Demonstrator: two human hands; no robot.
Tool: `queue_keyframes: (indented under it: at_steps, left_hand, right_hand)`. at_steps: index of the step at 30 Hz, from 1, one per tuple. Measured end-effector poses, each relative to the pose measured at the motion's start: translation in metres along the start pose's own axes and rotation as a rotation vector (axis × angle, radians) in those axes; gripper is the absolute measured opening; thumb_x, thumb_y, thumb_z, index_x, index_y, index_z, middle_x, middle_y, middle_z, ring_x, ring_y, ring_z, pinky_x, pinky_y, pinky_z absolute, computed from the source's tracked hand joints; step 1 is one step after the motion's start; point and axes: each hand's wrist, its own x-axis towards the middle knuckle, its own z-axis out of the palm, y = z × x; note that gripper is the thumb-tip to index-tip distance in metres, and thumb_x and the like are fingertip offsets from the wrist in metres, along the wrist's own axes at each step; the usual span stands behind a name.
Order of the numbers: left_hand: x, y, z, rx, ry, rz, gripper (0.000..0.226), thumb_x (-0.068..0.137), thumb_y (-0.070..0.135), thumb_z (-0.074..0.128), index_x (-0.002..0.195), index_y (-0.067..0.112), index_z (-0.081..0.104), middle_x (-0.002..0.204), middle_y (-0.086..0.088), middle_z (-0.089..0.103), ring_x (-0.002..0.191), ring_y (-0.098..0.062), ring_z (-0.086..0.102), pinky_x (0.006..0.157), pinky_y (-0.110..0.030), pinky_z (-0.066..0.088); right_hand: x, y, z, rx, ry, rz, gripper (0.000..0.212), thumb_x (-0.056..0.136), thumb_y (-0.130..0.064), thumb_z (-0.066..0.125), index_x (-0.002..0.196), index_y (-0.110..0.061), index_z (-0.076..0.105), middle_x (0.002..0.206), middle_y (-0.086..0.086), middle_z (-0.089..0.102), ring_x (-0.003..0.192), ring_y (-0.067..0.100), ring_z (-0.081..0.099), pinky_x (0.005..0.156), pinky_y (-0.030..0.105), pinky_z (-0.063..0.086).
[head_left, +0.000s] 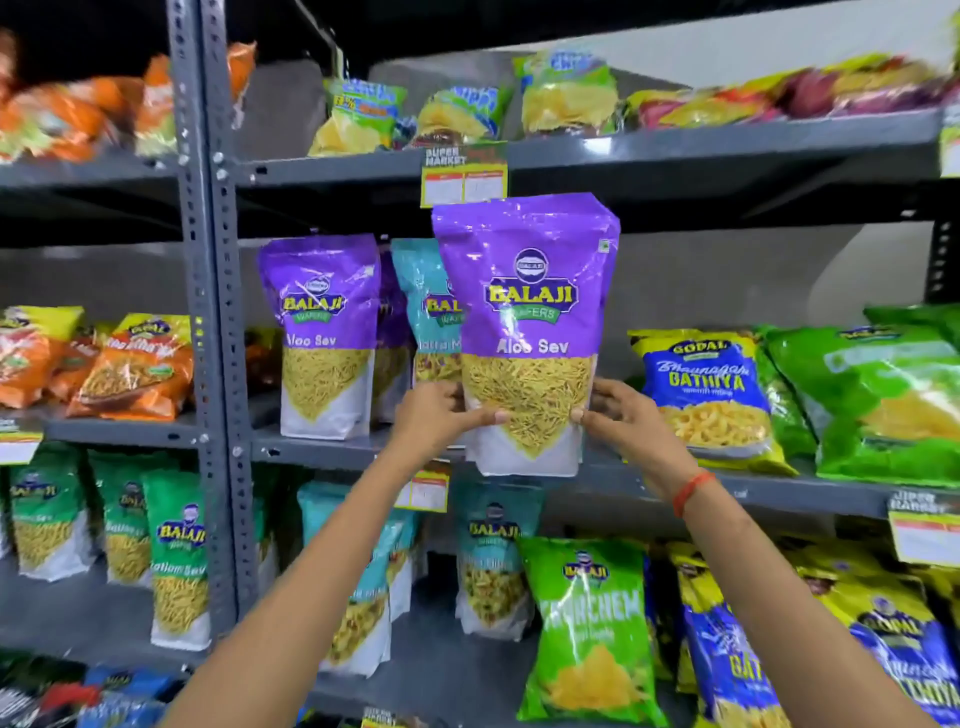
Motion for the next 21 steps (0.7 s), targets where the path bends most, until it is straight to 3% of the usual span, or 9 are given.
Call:
queue_keyframes:
  at_steps: [2, 4, 6, 9, 13, 15, 17, 19, 21]
  left_hand:
    - [0.014, 0.010, 0.017, -0.006, -0.010, -0.031, 0.082, 0.039, 0.077, 0.076, 0.074, 0.003, 0.064, 0.064, -0.018, 0.066, 0.058, -0.012, 0.046, 0.055, -0.035, 0.036]
    - [0.025, 0.016, 0.036, 0.056, -0.019, -0.060, 0.064, 0.050, 0.065, 0.080, 0.065, 0.007, 0.058, 0.057, -0.009, 0.058, 0.054, -0.016, 0.044, 0.054, -0.038, 0.033]
    - [0.029, 0.022, 0.054, 0.103, -0.031, -0.093, 0.055, 0.057, 0.057, 0.080, 0.061, 0.011, 0.051, 0.056, -0.005, 0.054, 0.055, -0.020, 0.049, 0.056, -0.035, 0.035]
    - [0.035, 0.020, 0.075, 0.107, -0.018, -0.120, 0.056, 0.065, 0.052, 0.079, 0.054, 0.016, 0.037, 0.052, 0.000, 0.042, 0.052, -0.020, 0.042, 0.051, -0.031, 0.028]
    - [0.042, 0.018, 0.087, 0.110, 0.004, -0.095, 0.054, 0.074, 0.043, 0.075, 0.054, 0.019, 0.030, 0.052, 0.003, 0.033, 0.049, -0.011, 0.031, 0.046, -0.029, 0.018]
    - [0.042, 0.017, 0.089, 0.100, 0.015, -0.100, 0.056, 0.074, 0.044, 0.075, 0.054, 0.018, 0.030, 0.051, 0.002, 0.033, 0.048, -0.011, 0.030, 0.046, -0.030, 0.016]
    - [0.036, 0.018, 0.090, 0.116, 0.058, -0.092, 0.056, 0.074, 0.046, 0.075, 0.054, 0.018, 0.030, 0.050, 0.002, 0.035, 0.047, -0.013, 0.032, 0.045, -0.031, 0.017]
    - [0.021, 0.023, 0.089, 0.186, 0.145, -0.015, 0.050, 0.078, 0.044, 0.071, 0.056, 0.016, 0.036, 0.051, 0.001, 0.040, 0.047, -0.015, 0.037, 0.045, -0.031, 0.022]
    - [0.008, 0.025, 0.082, 0.247, 0.275, 0.117, 0.035, 0.084, 0.039, 0.067, 0.068, 0.011, 0.053, 0.062, -0.007, 0.060, 0.058, -0.022, 0.055, 0.052, -0.035, 0.039]
  right_hand:
    - [0.013, 0.003, -0.006, -0.003, 0.097, 0.016, 0.034, 0.084, 0.007, 0.055, 0.117, 0.001, 0.050, 0.116, 0.021, 0.061, 0.104, 0.024, 0.057, 0.081, 0.019, 0.052]
    - [0.027, 0.011, -0.010, -0.053, 0.165, 0.047, 0.035, 0.085, 0.011, 0.050, 0.119, 0.006, 0.049, 0.122, 0.026, 0.058, 0.113, 0.033, 0.055, 0.093, 0.035, 0.048]
    - [0.036, 0.019, -0.013, -0.130, 0.225, 0.094, 0.035, 0.084, 0.011, 0.048, 0.118, 0.005, 0.051, 0.115, 0.022, 0.061, 0.116, 0.034, 0.055, 0.097, 0.042, 0.044]
    - [0.045, 0.033, -0.016, -0.279, 0.277, 0.128, 0.031, 0.086, 0.005, 0.045, 0.116, 0.003, 0.053, 0.112, 0.015, 0.061, 0.111, 0.027, 0.056, 0.083, 0.028, 0.042]
    - [0.053, 0.049, -0.010, -0.358, 0.353, 0.126, 0.031, 0.090, -0.006, 0.044, 0.120, -0.004, 0.050, 0.122, 0.023, 0.060, 0.112, 0.040, 0.056, 0.084, 0.037, 0.043]
    - [0.053, 0.053, -0.003, -0.345, 0.402, 0.121, 0.033, 0.089, -0.001, 0.042, 0.122, -0.004, 0.048, 0.122, 0.024, 0.059, 0.112, 0.040, 0.055, 0.082, 0.033, 0.039]
    - [0.050, 0.055, 0.006, -0.392, 0.529, 0.059, 0.037, 0.086, 0.005, 0.042, 0.122, -0.002, 0.046, 0.123, 0.024, 0.057, 0.115, 0.040, 0.052, 0.087, 0.034, 0.041]
    - [0.044, 0.056, 0.022, -0.481, 0.673, -0.076, 0.046, 0.083, 0.008, 0.041, 0.128, -0.001, 0.042, 0.130, 0.024, 0.050, 0.125, 0.037, 0.043, 0.105, 0.039, 0.036]
    - [0.035, 0.053, 0.044, -0.475, 0.715, -0.228, 0.052, 0.081, 0.012, 0.040, 0.131, -0.001, 0.041, 0.135, 0.022, 0.044, 0.128, 0.026, 0.034, 0.111, 0.025, 0.023]
